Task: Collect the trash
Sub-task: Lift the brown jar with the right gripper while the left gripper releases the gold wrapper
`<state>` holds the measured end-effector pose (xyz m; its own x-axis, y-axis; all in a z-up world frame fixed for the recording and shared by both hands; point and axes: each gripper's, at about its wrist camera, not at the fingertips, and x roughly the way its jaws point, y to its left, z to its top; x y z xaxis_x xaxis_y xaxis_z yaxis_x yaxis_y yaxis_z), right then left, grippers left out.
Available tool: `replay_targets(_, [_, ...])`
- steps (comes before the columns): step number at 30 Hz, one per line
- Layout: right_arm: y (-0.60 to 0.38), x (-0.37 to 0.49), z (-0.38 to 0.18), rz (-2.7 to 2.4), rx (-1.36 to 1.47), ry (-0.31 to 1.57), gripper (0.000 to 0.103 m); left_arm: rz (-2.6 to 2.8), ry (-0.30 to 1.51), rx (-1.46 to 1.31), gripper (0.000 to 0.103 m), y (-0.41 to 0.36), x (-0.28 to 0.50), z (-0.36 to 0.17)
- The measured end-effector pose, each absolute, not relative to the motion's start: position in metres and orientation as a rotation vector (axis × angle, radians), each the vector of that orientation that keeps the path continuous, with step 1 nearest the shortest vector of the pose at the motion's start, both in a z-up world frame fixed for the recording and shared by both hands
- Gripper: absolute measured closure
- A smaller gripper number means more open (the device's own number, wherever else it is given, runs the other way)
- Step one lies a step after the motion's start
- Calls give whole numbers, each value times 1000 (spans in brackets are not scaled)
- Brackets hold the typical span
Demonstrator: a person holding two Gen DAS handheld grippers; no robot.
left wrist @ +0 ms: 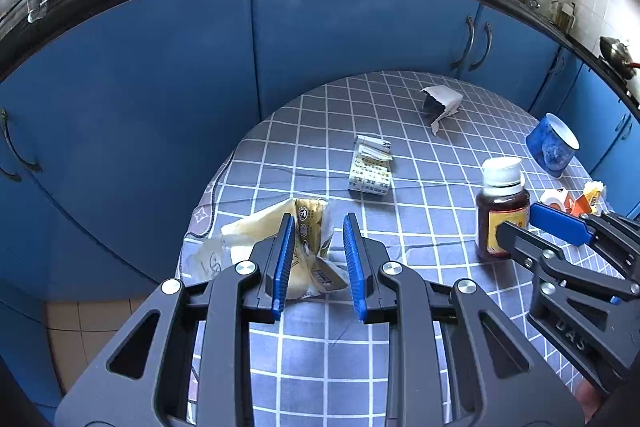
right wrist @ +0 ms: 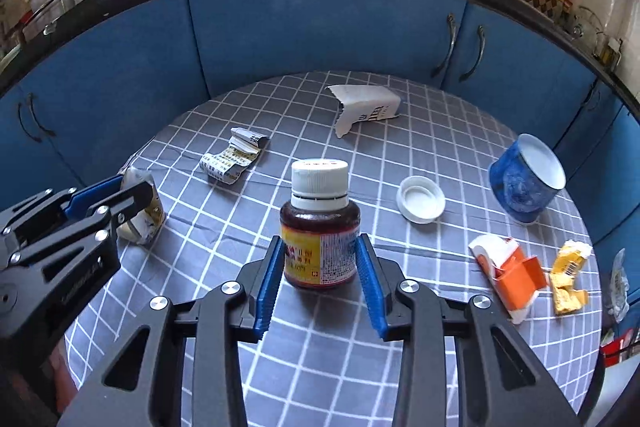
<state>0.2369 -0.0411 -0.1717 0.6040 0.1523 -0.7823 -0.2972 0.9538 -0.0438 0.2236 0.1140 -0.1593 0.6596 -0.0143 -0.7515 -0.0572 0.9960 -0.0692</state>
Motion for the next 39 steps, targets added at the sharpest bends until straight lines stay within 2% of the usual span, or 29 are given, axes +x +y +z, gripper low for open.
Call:
replay_targets(3, [-50,233,-170,267,-159,896,78,18,848,-78,77,108,221,-157])
replay_targets(11, [-56,237,-167,301,-136,914,76,10,855,-87,77,102,219,-157])
replay_targets(13, [-52,240,-169,297,-149,919,68,9,857,-89,77,102,219,-157])
replay_targets(14, [-50,242,-172,299,-149,935,47,8,859,-90,77,102,219,-157])
replay_targets(15, [-49,243,-174,296,-138,938,37,9,860,-91,77,103,219,-158])
replay_targets(17, [-48,243,-179,277,-145,932,37,11,859,-93,77,104,218,-157])
replay_targets(19, [-46,244,-181,267,-159,932,42,13,859,-94,77,105,218,-157])
replay_targets(20, [-46,244,-182,265,-166,936,55,12,860,-96,77,106,218,-157])
replay_targets(21, [-46,244,-182,269,-168,943,58,11,861,-98,77,106,218,-157])
replay_targets(39, [-83,196,-141,250,-148,861,60,-60,821,-67,77,65,201,-132])
